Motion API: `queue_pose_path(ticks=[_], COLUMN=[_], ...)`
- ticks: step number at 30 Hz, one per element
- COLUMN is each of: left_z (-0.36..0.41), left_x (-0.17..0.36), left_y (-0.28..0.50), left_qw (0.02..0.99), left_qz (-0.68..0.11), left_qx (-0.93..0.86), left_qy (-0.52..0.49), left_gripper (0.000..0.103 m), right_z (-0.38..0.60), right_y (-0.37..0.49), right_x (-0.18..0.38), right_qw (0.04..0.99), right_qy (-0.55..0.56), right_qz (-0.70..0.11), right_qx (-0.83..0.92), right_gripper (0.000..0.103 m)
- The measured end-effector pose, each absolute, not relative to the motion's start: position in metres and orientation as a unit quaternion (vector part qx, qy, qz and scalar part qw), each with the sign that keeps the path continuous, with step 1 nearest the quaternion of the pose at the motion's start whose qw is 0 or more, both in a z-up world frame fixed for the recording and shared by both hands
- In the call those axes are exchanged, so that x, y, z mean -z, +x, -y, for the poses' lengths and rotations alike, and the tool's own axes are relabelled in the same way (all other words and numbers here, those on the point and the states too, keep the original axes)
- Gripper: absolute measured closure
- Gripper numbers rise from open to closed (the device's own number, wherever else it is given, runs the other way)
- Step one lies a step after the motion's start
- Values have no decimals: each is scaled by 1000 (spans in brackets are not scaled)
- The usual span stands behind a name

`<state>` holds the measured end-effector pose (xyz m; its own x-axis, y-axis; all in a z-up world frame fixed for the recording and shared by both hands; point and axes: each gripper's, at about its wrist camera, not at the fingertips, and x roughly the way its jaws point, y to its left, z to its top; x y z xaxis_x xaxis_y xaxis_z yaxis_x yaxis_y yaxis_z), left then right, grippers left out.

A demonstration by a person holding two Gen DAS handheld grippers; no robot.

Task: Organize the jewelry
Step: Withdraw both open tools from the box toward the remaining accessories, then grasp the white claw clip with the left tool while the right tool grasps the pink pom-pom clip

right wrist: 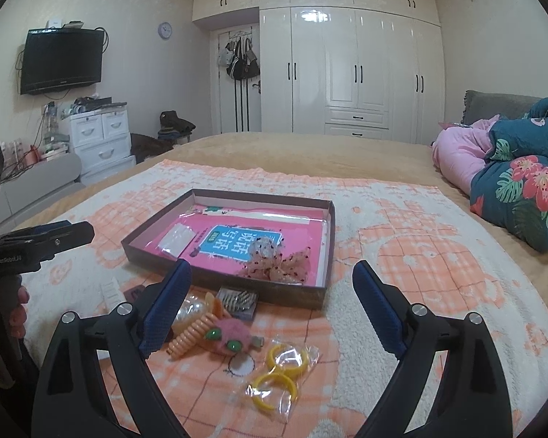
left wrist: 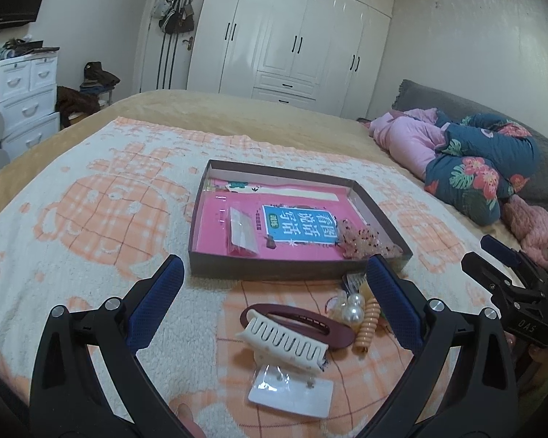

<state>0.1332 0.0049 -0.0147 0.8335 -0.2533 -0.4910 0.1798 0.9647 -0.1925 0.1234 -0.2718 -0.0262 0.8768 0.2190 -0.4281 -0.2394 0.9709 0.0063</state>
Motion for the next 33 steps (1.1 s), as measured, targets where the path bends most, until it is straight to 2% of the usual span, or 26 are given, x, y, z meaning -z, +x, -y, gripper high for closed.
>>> queue_pose_path(ticks=[13, 21, 33], left_z=[-8, -6, 13], left_x=[23, 49, 73], left_y=[121, 121, 133], left_qw=[948, 931, 918], left_qz=[-289, -339, -372], left_qx=[113, 117, 135], left_qy=[-63, -61, -38], left_gripper=[11, 11, 12], right_z=[262, 248, 238], right_y=[107, 111, 128], right_x=[38, 56, 81], right_qw=[961, 950, 935], right_qy=[-53, -96, -128], right_qz=[-237, -266, -306], right_qx=[-135, -129, -123], right_gripper=[14, 13, 13])
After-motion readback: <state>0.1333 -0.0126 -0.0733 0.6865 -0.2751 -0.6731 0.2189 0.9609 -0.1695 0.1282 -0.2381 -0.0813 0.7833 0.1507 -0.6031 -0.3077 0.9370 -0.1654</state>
